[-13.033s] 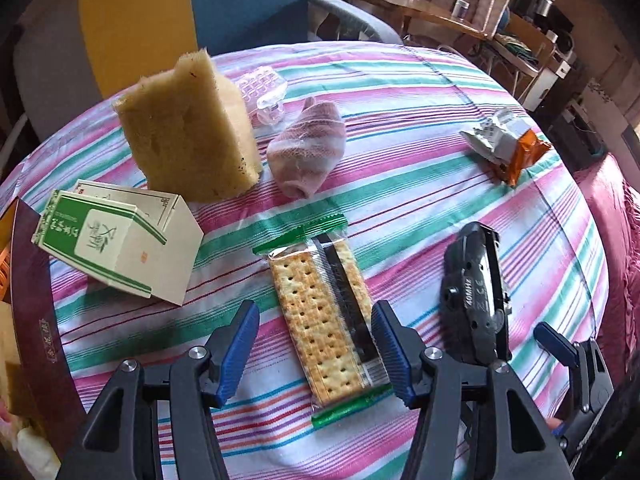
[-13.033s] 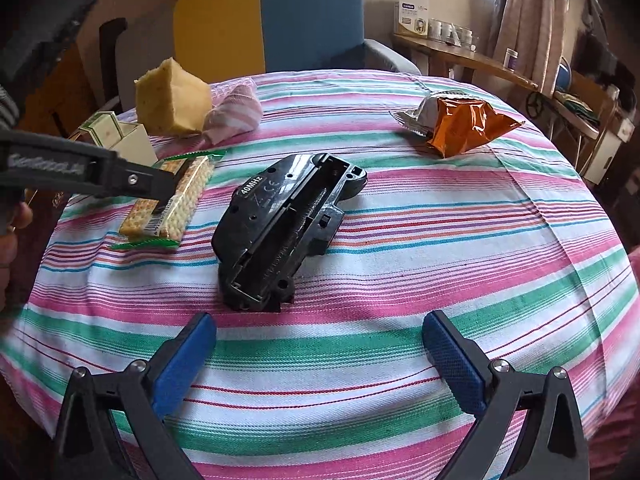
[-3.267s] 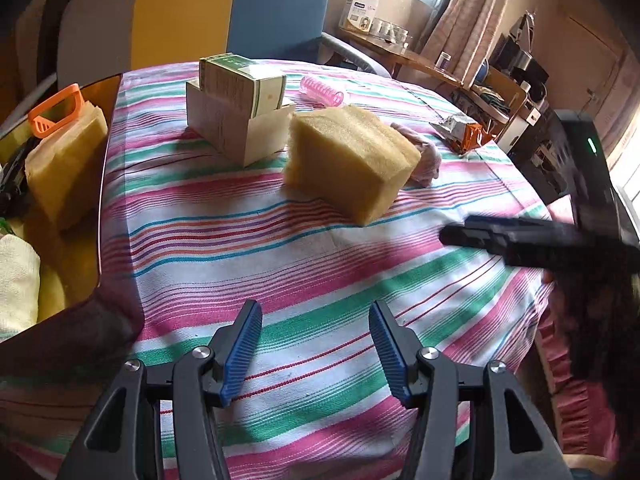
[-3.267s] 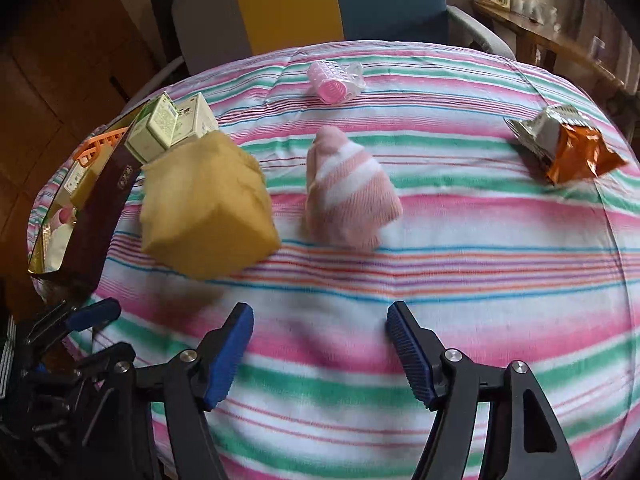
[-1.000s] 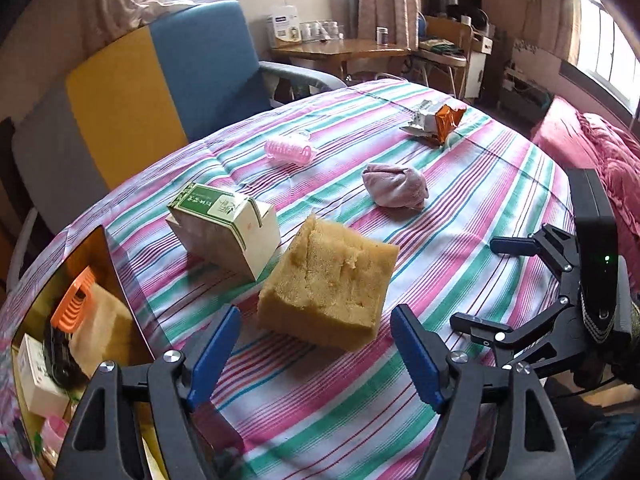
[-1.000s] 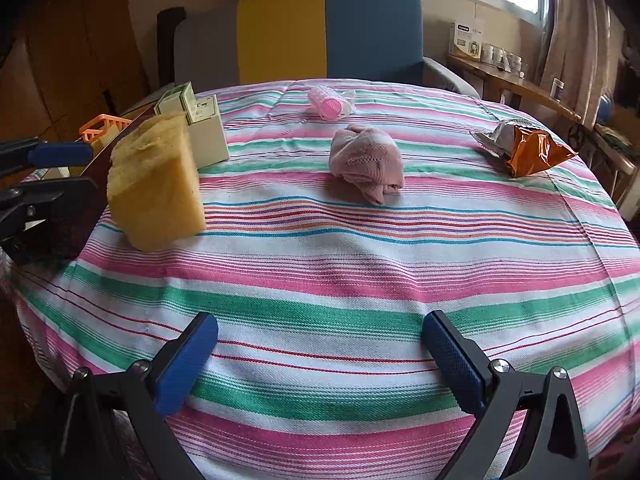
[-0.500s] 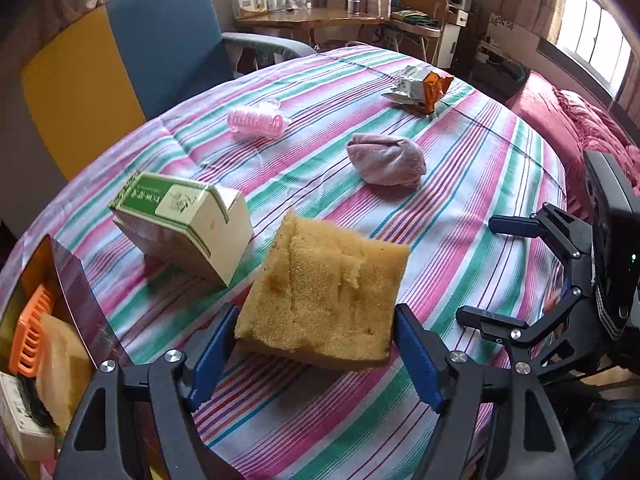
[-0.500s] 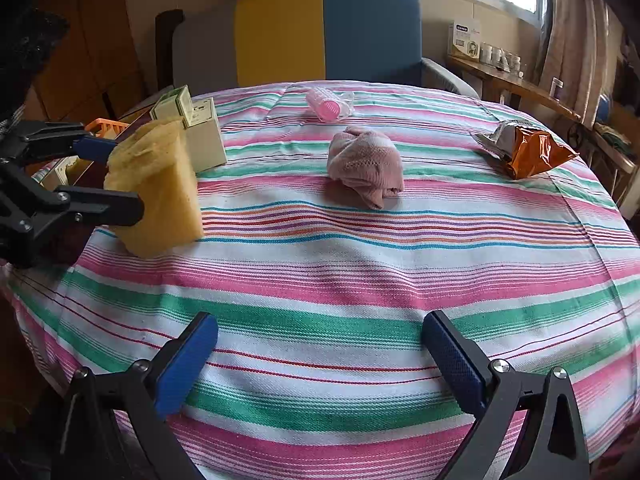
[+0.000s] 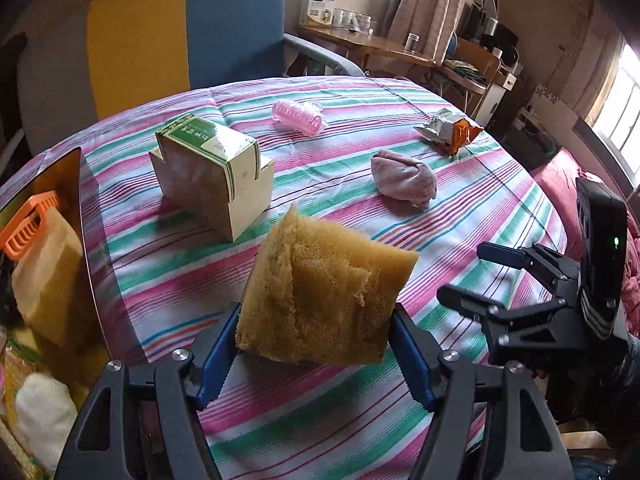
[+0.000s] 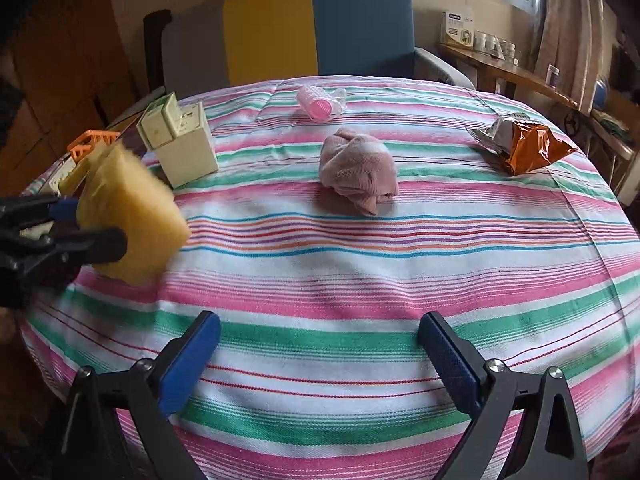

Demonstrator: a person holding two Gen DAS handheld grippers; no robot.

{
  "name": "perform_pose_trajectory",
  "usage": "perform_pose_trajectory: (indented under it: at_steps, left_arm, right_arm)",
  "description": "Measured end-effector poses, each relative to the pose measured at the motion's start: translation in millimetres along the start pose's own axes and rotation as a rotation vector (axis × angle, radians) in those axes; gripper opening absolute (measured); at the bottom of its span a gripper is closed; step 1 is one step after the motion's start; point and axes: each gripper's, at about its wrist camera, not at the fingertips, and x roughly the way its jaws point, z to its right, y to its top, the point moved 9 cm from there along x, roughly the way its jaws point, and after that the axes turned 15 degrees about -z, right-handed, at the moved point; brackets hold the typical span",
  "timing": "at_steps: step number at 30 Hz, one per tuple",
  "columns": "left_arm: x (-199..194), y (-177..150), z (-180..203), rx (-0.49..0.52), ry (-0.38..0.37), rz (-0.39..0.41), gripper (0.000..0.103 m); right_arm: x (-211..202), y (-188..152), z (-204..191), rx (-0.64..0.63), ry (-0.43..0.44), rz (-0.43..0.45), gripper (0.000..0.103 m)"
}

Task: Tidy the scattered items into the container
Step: 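Grasp the pink-white knit cap with the right tool while the left tool holds the sponge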

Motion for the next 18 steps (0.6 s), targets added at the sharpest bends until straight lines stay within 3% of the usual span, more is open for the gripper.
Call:
perform_pose_trajectory:
  at_steps: [2, 11, 15, 18]
  left_arm:
    - [2, -1, -1, -0.013, 0.002, 0.005, 0.073]
    - [5, 13, 1, -0.004, 0.03, 0.018, 0.074]
    - [9, 19, 1, -0.006, 0.026, 0.019, 0.074]
    - [10, 21, 0, -0.011, 0.02, 0.021, 0.074]
  right_arm:
    - [-6, 9, 6, 0.025, 0.021, 0.008, 0.085]
    - [-4, 74, 19, 0.007, -0.038, 0.061, 0.082]
    - [14, 96, 23, 0.002, -0.054, 0.029, 0.071]
    - [26, 101, 23, -0.003, -0.056, 0.001, 0.056]
